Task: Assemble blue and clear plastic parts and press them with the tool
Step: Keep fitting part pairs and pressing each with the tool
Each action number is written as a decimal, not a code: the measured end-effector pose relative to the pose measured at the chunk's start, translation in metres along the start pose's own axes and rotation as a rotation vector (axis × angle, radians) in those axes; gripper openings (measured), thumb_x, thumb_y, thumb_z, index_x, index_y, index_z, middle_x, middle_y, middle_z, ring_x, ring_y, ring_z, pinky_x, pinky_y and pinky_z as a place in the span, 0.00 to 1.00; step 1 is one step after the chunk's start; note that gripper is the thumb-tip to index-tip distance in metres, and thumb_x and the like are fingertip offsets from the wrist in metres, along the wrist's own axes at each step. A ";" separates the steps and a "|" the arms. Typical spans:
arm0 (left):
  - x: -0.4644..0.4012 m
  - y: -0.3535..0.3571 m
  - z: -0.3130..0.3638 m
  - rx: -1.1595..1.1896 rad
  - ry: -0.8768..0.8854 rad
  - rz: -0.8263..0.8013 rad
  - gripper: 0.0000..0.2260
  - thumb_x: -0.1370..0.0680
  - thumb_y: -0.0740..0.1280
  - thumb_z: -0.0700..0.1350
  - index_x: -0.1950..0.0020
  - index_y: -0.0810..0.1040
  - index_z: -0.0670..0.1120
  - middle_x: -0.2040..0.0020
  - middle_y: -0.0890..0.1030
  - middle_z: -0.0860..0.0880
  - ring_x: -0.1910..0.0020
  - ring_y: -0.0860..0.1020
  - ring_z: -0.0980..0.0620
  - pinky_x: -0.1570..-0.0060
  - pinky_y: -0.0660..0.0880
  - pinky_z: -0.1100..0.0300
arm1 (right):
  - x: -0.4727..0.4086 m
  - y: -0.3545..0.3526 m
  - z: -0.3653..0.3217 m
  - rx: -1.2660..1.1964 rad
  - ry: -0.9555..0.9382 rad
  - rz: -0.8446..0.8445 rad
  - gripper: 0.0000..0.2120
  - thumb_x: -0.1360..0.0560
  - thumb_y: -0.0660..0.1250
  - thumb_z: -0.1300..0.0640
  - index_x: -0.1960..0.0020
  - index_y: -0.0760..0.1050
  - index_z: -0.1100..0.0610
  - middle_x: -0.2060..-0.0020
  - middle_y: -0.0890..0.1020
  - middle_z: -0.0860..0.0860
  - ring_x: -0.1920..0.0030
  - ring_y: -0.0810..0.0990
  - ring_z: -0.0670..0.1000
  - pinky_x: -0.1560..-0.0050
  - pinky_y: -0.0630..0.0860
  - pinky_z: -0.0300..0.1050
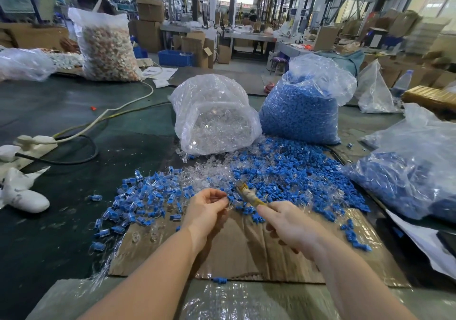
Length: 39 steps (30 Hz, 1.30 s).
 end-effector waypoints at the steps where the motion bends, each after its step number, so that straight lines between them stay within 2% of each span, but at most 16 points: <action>1: -0.001 -0.001 0.002 0.004 -0.010 0.005 0.04 0.25 0.67 0.37 0.53 0.78 0.44 0.61 0.81 0.43 0.66 0.78 0.48 0.65 0.74 0.56 | 0.002 0.002 -0.002 -0.074 0.021 -0.040 0.14 0.21 0.57 0.49 0.60 0.68 0.56 0.67 0.70 0.52 0.69 0.68 0.50 0.66 0.65 0.42; 4: -0.005 -0.004 0.008 -0.027 -0.005 0.020 0.03 0.25 0.67 0.37 0.53 0.78 0.43 0.61 0.81 0.43 0.67 0.78 0.50 0.66 0.75 0.57 | 0.007 0.005 -0.005 -0.174 0.075 -0.116 0.12 0.21 0.58 0.48 0.54 0.70 0.57 0.62 0.74 0.54 0.64 0.74 0.52 0.59 0.70 0.47; 7: -0.007 -0.006 0.013 -0.027 -0.010 0.042 0.03 0.24 0.66 0.35 0.52 0.77 0.41 0.60 0.80 0.42 0.68 0.79 0.51 0.71 0.77 0.61 | 0.010 0.006 -0.007 -0.259 0.116 -0.187 0.14 0.22 0.60 0.50 0.46 0.70 0.62 0.59 0.76 0.55 0.63 0.77 0.51 0.61 0.76 0.45; 11: -0.006 -0.009 0.018 -0.043 -0.013 0.088 0.03 0.24 0.65 0.34 0.53 0.77 0.40 0.61 0.78 0.43 0.68 0.77 0.52 0.69 0.78 0.63 | 0.012 0.008 -0.006 -0.265 0.100 -0.266 0.04 0.25 0.62 0.63 0.51 0.68 0.61 0.60 0.75 0.56 0.61 0.76 0.51 0.59 0.77 0.45; 15: -0.005 -0.008 0.022 -0.064 -0.012 0.087 0.03 0.24 0.64 0.33 0.53 0.77 0.39 0.59 0.78 0.42 0.64 0.78 0.50 0.62 0.79 0.59 | 0.012 0.011 -0.002 -0.254 0.105 -0.268 0.08 0.29 0.58 0.71 0.54 0.68 0.60 0.59 0.74 0.57 0.60 0.75 0.53 0.60 0.76 0.47; 22: 0.000 -0.007 0.025 -0.062 -0.032 0.091 0.04 0.24 0.64 0.33 0.52 0.77 0.38 0.57 0.79 0.40 0.62 0.79 0.49 0.58 0.80 0.56 | 0.010 0.011 0.000 -0.245 0.120 -0.296 0.14 0.32 0.58 0.71 0.49 0.70 0.60 0.56 0.73 0.57 0.57 0.74 0.54 0.58 0.75 0.48; 25: 0.001 -0.006 0.024 -0.091 -0.015 0.100 0.04 0.24 0.64 0.33 0.53 0.77 0.39 0.60 0.78 0.42 0.65 0.78 0.51 0.65 0.79 0.60 | 0.009 0.012 -0.001 -0.228 0.119 -0.295 0.14 0.33 0.58 0.71 0.50 0.70 0.59 0.56 0.72 0.56 0.56 0.72 0.54 0.54 0.72 0.50; 27: 0.001 -0.006 0.024 -0.089 -0.010 0.111 0.04 0.24 0.64 0.33 0.53 0.77 0.39 0.61 0.78 0.42 0.66 0.78 0.51 0.68 0.79 0.62 | 0.009 0.013 -0.001 -0.226 0.122 -0.293 0.15 0.33 0.58 0.71 0.48 0.70 0.62 0.56 0.72 0.57 0.56 0.71 0.54 0.53 0.71 0.51; 29: 0.001 -0.006 0.024 -0.077 -0.019 0.117 0.04 0.24 0.64 0.33 0.53 0.77 0.39 0.60 0.79 0.42 0.65 0.78 0.51 0.66 0.79 0.61 | 0.010 0.014 -0.002 -0.236 0.120 -0.297 0.15 0.33 0.57 0.71 0.47 0.70 0.63 0.56 0.72 0.57 0.56 0.70 0.54 0.55 0.69 0.51; 32: -0.001 -0.005 0.024 -0.080 -0.030 0.126 0.04 0.24 0.64 0.33 0.51 0.77 0.39 0.58 0.79 0.40 0.63 0.79 0.50 0.64 0.79 0.60 | 0.010 0.013 -0.005 -0.229 0.107 -0.313 0.15 0.32 0.57 0.72 0.49 0.70 0.59 0.56 0.72 0.57 0.56 0.70 0.54 0.55 0.66 0.50; 36: -0.002 -0.004 0.023 -0.080 -0.029 0.152 0.04 0.24 0.65 0.34 0.52 0.78 0.40 0.58 0.80 0.41 0.64 0.79 0.51 0.65 0.79 0.61 | 0.010 0.014 -0.006 -0.195 0.087 -0.314 0.15 0.30 0.56 0.72 0.48 0.71 0.61 0.59 0.73 0.54 0.59 0.72 0.53 0.58 0.70 0.47; 39: -0.003 -0.003 0.022 -0.057 -0.022 0.170 0.04 0.24 0.65 0.34 0.53 0.78 0.40 0.60 0.80 0.42 0.66 0.79 0.52 0.66 0.79 0.62 | 0.011 0.017 -0.008 -0.183 0.066 -0.266 0.12 0.29 0.54 0.71 0.52 0.70 0.59 0.62 0.74 0.54 0.63 0.73 0.52 0.63 0.71 0.45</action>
Point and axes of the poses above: each hand's wrist, its own x-axis away from the middle knuckle, its own y-axis out of the palm, z = x × y, the point moved 2 cm from there along -x, towards the middle knuckle
